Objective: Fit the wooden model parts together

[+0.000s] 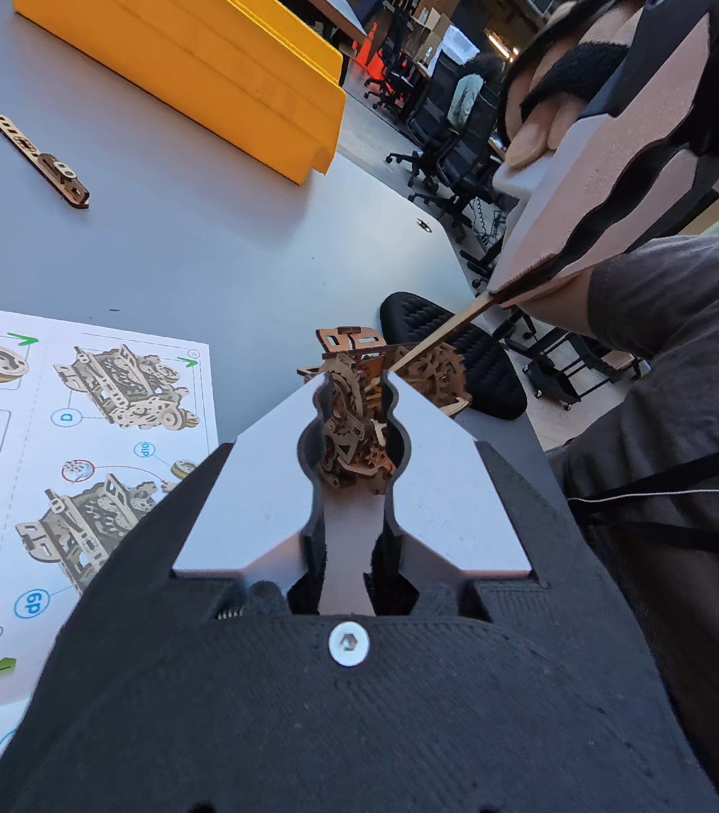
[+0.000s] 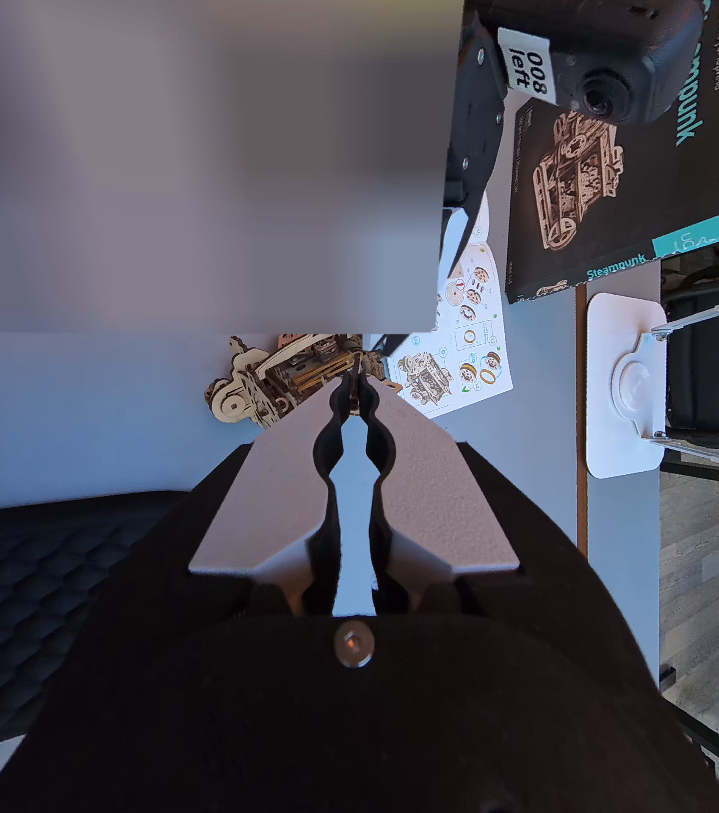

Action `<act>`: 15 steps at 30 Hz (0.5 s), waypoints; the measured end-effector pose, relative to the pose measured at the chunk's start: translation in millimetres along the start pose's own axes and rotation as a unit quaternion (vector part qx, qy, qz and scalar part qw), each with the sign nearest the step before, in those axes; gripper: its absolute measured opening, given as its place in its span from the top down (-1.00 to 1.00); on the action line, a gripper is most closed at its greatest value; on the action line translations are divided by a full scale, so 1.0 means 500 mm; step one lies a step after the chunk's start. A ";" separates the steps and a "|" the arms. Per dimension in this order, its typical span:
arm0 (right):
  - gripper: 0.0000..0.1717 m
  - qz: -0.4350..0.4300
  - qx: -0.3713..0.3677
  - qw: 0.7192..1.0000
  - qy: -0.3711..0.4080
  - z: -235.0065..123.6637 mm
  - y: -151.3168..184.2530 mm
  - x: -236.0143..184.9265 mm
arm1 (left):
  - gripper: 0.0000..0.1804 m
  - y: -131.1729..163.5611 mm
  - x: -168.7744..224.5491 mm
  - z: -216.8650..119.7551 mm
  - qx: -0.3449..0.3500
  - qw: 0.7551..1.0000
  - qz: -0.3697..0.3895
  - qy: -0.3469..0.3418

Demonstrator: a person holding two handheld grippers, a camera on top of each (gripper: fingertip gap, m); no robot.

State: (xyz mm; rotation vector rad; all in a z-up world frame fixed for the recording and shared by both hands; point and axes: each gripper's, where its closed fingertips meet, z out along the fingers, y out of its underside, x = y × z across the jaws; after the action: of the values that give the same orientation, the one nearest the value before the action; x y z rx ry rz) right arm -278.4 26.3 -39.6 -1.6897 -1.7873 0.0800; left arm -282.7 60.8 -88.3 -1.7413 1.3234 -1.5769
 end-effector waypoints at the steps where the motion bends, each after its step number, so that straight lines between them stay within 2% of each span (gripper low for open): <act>1: 0.99 0.001 -0.002 1.000 -0.002 0.000 0.000 0.001 | 0.79 0.000 0.000 0.002 0.003 1.000 0.004 -0.002; 9: 0.99 0.002 -0.009 1.000 -0.005 -0.002 -0.005 0.006 | 0.88 0.002 -0.007 0.002 0.010 1.000 0.021 -0.019; 15: 0.99 0.006 -0.008 1.000 0.000 -0.004 0.000 0.007 | 0.80 0.001 -0.005 -0.001 0.017 1.000 -0.002 -0.003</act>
State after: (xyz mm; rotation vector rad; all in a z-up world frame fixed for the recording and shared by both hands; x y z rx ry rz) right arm -277.3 28.5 -36.6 -1.7115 -1.7830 0.0711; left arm -283.1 62.8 -89.7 -1.7270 1.2846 -1.5865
